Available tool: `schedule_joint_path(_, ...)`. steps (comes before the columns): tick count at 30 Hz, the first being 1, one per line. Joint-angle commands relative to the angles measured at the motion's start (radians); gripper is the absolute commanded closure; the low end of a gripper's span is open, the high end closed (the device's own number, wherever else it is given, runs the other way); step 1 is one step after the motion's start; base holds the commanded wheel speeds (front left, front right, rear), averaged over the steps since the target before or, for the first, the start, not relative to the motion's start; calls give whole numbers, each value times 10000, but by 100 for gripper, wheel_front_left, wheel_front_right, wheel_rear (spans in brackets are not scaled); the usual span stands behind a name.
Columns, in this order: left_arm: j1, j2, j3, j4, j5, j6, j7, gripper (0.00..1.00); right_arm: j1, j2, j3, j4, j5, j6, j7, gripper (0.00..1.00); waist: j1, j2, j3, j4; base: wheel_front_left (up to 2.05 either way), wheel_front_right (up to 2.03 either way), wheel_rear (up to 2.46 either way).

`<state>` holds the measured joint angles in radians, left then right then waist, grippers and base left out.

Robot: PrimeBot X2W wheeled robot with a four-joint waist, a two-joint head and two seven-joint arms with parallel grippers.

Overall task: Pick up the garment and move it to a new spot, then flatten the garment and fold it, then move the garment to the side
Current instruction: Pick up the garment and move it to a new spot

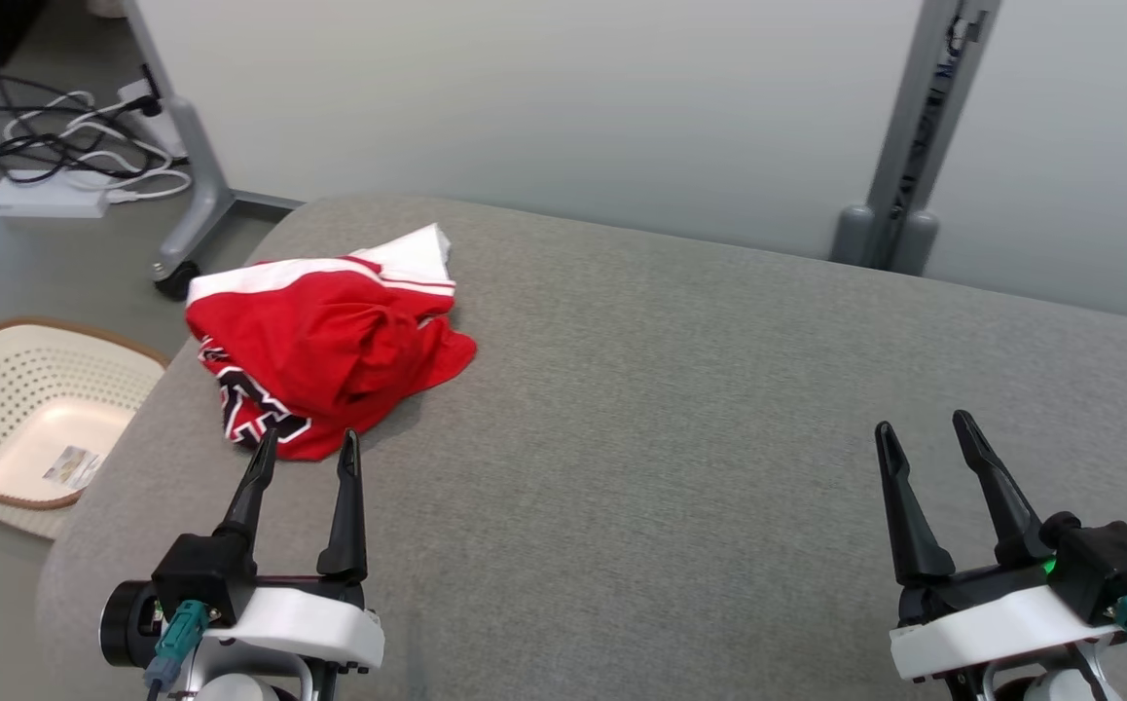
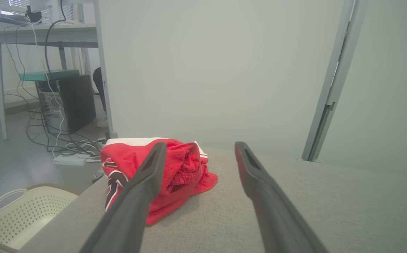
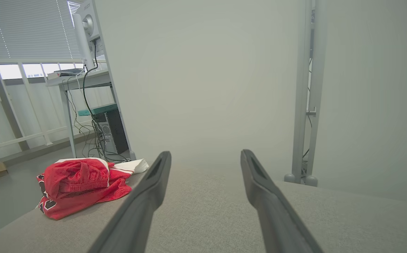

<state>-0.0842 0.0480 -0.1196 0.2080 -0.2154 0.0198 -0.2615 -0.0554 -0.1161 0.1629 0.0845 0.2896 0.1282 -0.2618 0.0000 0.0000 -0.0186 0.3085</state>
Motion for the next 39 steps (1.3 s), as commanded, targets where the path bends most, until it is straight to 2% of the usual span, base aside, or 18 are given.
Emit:
schedule_joint_path(1,72,44,42,20,68,24,-40,0,29,-7,-29,34,-10,47,-59,0,0,0,-10,726,0,0,0)
schedule_joint_path(10,113,41,172,-4,59,22,-39,0,31,20,109,53,46,44,-53,0,0,0,37,2009,0,0,0)
schedule_joint_path(15,164,34,347,-173,33,114,-40,0,-197,36,316,121,79,36,-39,0,0,0,110,2089,0,0,0)
schedule_joint_path(24,202,41,440,-180,-3,126,-40,0,-185,10,380,134,149,36,-39,0,0,0,68,2055,0,0,0)
schedule_joint_path(28,-111,91,423,-33,-81,-55,-39,0,-52,45,299,75,118,36,-39,0,0,0,68,1909,0,0,0)
schedule_joint_path(32,-641,266,505,165,-219,-207,94,0,-152,10,364,24,65,36,-38,0,0,0,239,1572,0,0,0)
schedule_joint_path(39,-2464,1005,712,598,-446,-609,974,0,-395,-105,459,-23,38,36,-38,0,0,0,705,904,0,0,0)
